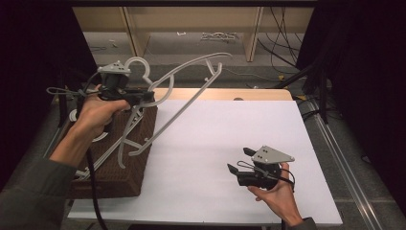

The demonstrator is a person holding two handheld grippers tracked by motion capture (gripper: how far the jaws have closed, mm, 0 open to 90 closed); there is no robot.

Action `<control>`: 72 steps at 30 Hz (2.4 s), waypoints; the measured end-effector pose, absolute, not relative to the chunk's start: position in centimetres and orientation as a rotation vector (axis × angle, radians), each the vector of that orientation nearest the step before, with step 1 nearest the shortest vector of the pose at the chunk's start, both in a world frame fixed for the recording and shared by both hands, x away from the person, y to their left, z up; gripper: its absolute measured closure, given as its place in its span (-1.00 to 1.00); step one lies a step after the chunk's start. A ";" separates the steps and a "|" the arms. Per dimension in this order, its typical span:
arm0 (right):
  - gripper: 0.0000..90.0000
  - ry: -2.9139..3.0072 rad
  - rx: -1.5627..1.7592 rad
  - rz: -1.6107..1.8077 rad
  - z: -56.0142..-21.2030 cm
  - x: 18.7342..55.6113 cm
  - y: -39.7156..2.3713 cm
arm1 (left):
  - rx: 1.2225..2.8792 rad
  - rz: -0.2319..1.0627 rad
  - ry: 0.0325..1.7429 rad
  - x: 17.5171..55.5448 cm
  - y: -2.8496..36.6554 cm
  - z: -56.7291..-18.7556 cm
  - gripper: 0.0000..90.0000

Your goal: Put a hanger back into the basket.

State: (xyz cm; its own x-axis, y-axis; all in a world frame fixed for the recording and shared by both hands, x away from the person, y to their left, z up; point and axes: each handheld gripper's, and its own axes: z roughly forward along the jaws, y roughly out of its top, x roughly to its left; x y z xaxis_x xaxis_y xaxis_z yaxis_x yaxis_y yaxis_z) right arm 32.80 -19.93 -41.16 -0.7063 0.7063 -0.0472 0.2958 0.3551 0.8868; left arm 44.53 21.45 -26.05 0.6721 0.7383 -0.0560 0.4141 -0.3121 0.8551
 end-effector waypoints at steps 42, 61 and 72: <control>-0.56 2.182 0.921 1.298 -41.7 32.9 -20.1 | 2.045 0.733 1.204 45.1 35.5 -33.0 0.83; -0.56 2.182 0.928 1.295 -41.8 32.9 -20.2 | 2.091 0.795 1.260 44.3 38.0 -35.8 0.83; -0.56 2.192 0.928 1.291 -42.0 33.0 -20.2 | 2.125 0.798 1.299 43.9 38.7 -37.4 0.83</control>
